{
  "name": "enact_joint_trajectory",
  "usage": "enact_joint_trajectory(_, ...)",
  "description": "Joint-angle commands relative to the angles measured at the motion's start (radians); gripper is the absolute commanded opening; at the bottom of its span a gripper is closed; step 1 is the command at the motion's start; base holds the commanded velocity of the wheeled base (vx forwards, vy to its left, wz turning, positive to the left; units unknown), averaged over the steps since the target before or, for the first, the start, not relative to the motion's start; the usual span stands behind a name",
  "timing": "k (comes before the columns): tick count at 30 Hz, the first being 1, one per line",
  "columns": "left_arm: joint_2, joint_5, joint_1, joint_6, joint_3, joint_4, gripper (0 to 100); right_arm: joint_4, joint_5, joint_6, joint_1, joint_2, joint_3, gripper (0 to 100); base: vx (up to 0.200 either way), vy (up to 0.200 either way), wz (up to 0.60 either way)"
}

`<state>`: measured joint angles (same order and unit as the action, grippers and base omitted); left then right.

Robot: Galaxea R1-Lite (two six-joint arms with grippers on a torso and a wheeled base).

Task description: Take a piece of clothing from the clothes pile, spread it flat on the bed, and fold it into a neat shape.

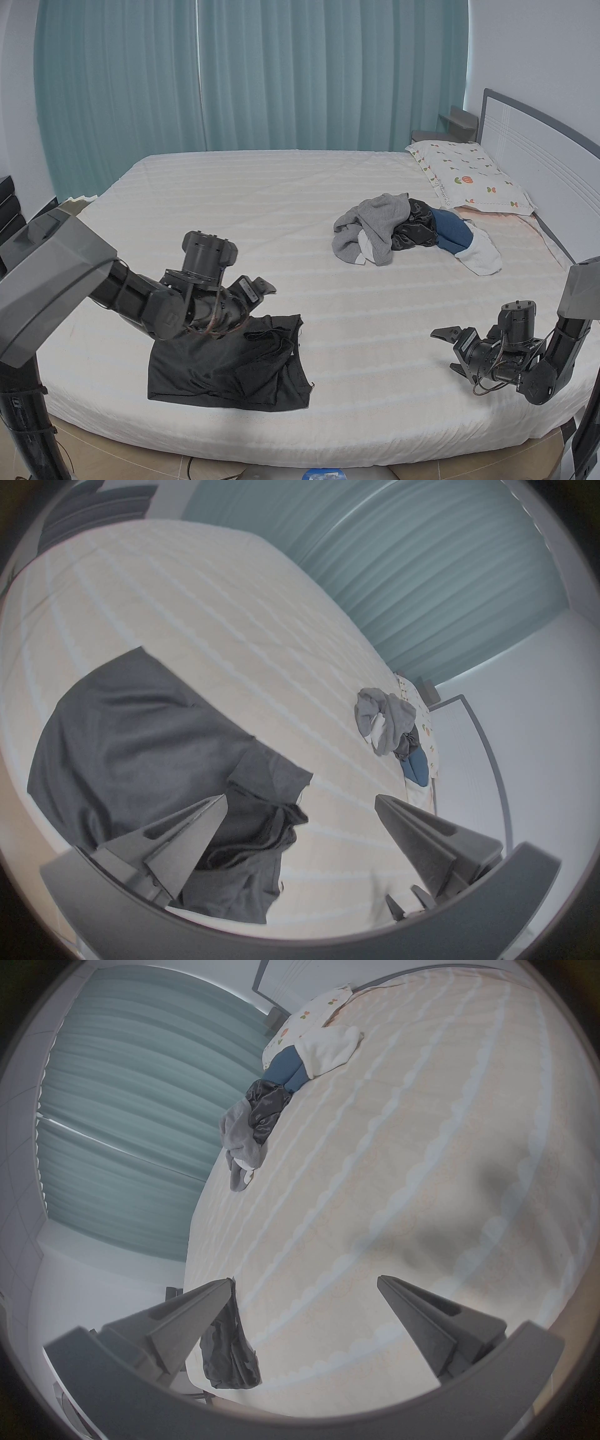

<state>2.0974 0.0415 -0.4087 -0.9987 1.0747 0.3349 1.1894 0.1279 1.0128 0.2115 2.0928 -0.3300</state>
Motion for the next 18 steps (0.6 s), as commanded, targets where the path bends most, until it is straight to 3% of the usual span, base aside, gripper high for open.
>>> enact_joint_trajectory(1, -0.091, 0.083, 0.085, -0.064, -0.099, 0.006, 100, -0.036, -0.030, -0.042, 0.060, -0.011, -0.041, 100, 0.000, 0.200, 0.00)
enact_joint_trajectory(5, -0.109, 0.164, 0.160, -0.077, -0.185, 0.059, 100, -0.165, -0.082, -0.057, 0.126, -0.019, -0.141, 100, 0.000, 0.200, 0.00)
enact_joint_trajectory(12, -0.094, 0.219, 0.252, -0.086, -0.331, 0.263, 100, -0.350, -0.123, -0.092, 0.264, -0.017, -0.300, 100, 0.000, 0.200, 0.00)
enact_joint_trajectory(18, -0.047, 0.285, 0.301, -0.078, -0.351, 0.291, 100, -0.481, -0.163, -0.174, 0.355, 0.018, -0.406, 100, 0.000, 0.200, 0.00)
